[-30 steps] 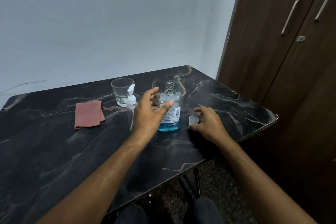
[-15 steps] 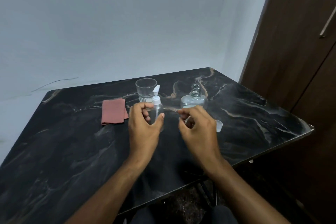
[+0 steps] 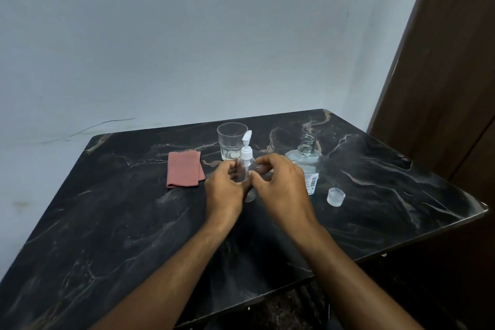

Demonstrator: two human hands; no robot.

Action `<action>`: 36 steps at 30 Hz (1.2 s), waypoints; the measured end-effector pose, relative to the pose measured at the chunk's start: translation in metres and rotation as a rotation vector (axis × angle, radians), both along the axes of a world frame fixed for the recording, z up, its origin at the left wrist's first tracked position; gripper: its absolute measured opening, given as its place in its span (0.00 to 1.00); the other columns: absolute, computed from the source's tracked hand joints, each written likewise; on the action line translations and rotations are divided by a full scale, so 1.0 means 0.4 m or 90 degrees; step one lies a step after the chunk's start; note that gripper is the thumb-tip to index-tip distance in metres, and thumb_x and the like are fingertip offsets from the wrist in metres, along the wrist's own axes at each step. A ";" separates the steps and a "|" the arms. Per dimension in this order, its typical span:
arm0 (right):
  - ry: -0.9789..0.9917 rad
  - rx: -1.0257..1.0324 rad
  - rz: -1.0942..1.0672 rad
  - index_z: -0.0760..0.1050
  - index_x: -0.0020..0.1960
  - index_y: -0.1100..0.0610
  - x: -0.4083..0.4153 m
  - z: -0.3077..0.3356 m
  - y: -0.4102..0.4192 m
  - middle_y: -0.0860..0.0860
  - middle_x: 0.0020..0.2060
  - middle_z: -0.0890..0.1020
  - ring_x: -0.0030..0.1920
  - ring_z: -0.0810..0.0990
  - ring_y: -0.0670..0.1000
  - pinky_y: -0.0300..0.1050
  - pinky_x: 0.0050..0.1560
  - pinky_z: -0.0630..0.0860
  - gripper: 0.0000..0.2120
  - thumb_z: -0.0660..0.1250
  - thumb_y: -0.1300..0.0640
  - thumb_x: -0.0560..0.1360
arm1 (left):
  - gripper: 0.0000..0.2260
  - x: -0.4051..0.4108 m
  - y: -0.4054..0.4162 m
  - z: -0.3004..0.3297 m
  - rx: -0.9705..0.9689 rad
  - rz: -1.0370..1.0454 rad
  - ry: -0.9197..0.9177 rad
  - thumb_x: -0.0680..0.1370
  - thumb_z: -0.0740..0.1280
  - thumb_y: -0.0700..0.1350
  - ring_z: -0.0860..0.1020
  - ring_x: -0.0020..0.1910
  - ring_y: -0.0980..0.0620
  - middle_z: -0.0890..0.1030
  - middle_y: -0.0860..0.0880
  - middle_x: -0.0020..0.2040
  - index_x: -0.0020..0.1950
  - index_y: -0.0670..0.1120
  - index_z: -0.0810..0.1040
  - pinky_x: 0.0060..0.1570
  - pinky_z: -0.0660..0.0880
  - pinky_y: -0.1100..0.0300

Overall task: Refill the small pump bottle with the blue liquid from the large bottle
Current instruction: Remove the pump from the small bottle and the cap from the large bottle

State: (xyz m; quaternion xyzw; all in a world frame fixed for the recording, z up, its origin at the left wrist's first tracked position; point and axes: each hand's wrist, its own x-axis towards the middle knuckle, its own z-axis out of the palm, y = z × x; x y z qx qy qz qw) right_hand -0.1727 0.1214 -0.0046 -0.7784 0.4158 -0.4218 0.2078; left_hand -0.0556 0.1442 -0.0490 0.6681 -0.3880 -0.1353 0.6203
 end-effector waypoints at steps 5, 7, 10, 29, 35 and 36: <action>-0.062 0.041 -0.006 0.78 0.54 0.54 0.023 0.013 0.001 0.48 0.45 0.79 0.44 0.76 0.43 0.26 0.38 0.71 0.15 0.78 0.52 0.72 | 0.13 -0.002 0.023 -0.007 -0.017 0.009 -0.021 0.67 0.81 0.47 0.82 0.39 0.62 0.84 0.56 0.40 0.44 0.56 0.79 0.38 0.79 0.67; -0.071 0.035 -0.021 0.78 0.51 0.54 0.036 0.018 0.005 0.47 0.44 0.78 0.43 0.75 0.42 0.26 0.37 0.71 0.15 0.79 0.50 0.71 | 0.15 -0.001 0.036 -0.006 -0.029 0.007 -0.027 0.65 0.82 0.48 0.82 0.40 0.60 0.84 0.55 0.41 0.46 0.55 0.80 0.36 0.77 0.70; -0.080 0.004 -0.045 0.77 0.46 0.55 0.048 0.022 0.012 0.47 0.42 0.78 0.43 0.76 0.45 0.34 0.40 0.73 0.14 0.78 0.48 0.70 | 0.17 -0.005 0.055 0.007 -0.032 -0.009 -0.012 0.61 0.78 0.59 0.84 0.39 0.61 0.85 0.57 0.40 0.45 0.57 0.79 0.36 0.79 0.68; -0.069 0.123 0.133 0.86 0.49 0.53 0.043 0.080 0.000 0.48 0.40 0.84 0.41 0.83 0.46 0.46 0.42 0.81 0.08 0.76 0.53 0.71 | 0.13 0.029 0.095 0.045 -0.037 0.001 -0.099 0.64 0.82 0.52 0.81 0.37 0.65 0.82 0.56 0.33 0.39 0.54 0.79 0.33 0.74 0.74; -0.156 0.169 0.099 0.82 0.40 0.53 0.049 0.080 -0.002 0.47 0.32 0.83 0.34 0.80 0.44 0.44 0.37 0.78 0.05 0.78 0.56 0.68 | 0.15 0.024 0.104 0.052 -0.020 -0.011 -0.129 0.64 0.82 0.54 0.81 0.40 0.66 0.83 0.57 0.36 0.40 0.57 0.78 0.34 0.74 0.76; -0.156 0.172 0.112 0.81 0.35 0.52 0.047 0.082 -0.004 0.45 0.28 0.82 0.31 0.79 0.45 0.46 0.35 0.76 0.05 0.75 0.58 0.68 | 0.15 0.023 0.105 0.052 -0.022 -0.016 -0.129 0.64 0.83 0.53 0.81 0.40 0.66 0.83 0.57 0.36 0.41 0.57 0.78 0.35 0.74 0.76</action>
